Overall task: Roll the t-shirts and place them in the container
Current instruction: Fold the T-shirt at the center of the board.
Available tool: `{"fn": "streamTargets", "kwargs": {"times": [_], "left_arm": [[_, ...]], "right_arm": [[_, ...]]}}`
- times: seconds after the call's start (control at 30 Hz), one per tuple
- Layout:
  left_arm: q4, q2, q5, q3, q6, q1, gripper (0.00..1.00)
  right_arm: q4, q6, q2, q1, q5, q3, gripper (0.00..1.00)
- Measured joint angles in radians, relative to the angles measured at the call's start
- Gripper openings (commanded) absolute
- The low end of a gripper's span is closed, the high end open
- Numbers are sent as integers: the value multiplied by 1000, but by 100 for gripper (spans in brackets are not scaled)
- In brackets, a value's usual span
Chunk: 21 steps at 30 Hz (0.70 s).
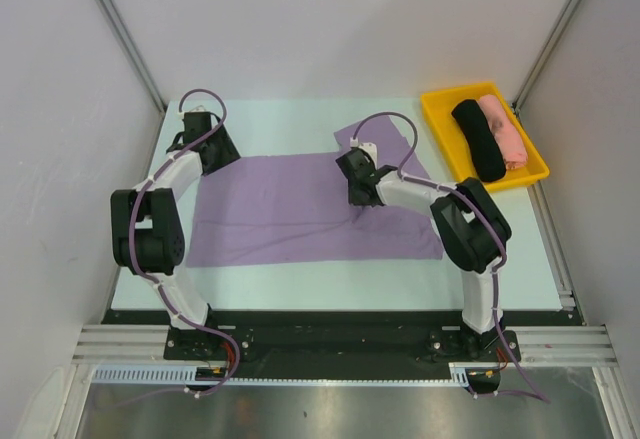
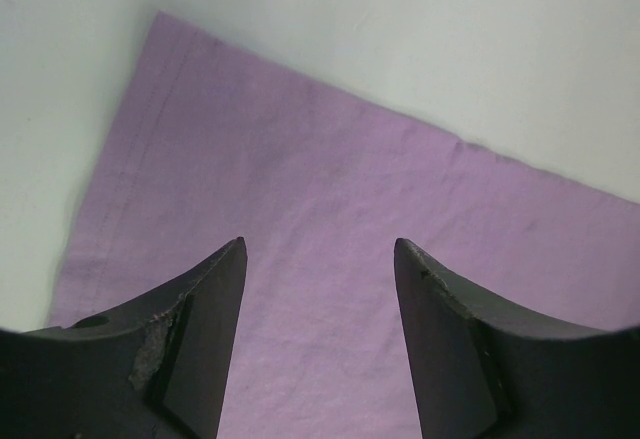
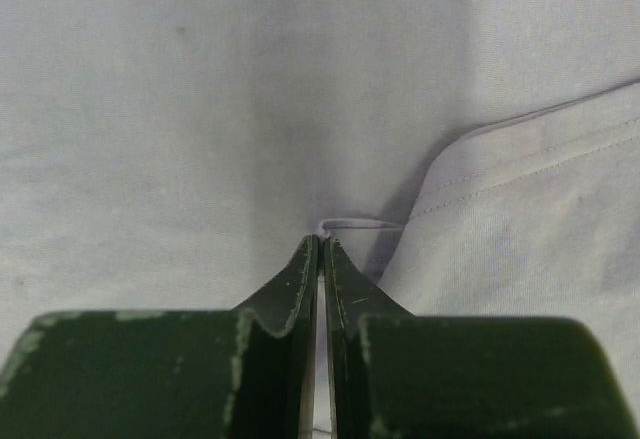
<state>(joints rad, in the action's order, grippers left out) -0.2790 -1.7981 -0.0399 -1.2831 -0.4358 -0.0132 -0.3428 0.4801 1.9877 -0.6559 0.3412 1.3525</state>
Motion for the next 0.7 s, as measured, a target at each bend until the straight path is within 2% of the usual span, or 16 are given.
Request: {"fn": "streamTargets", "kwargs": {"times": [0.7], "left_arm": [[0, -1, 0, 0, 0, 0, 66]], "right_arm": [[45, -53, -39, -60, 66, 0, 3]]}}
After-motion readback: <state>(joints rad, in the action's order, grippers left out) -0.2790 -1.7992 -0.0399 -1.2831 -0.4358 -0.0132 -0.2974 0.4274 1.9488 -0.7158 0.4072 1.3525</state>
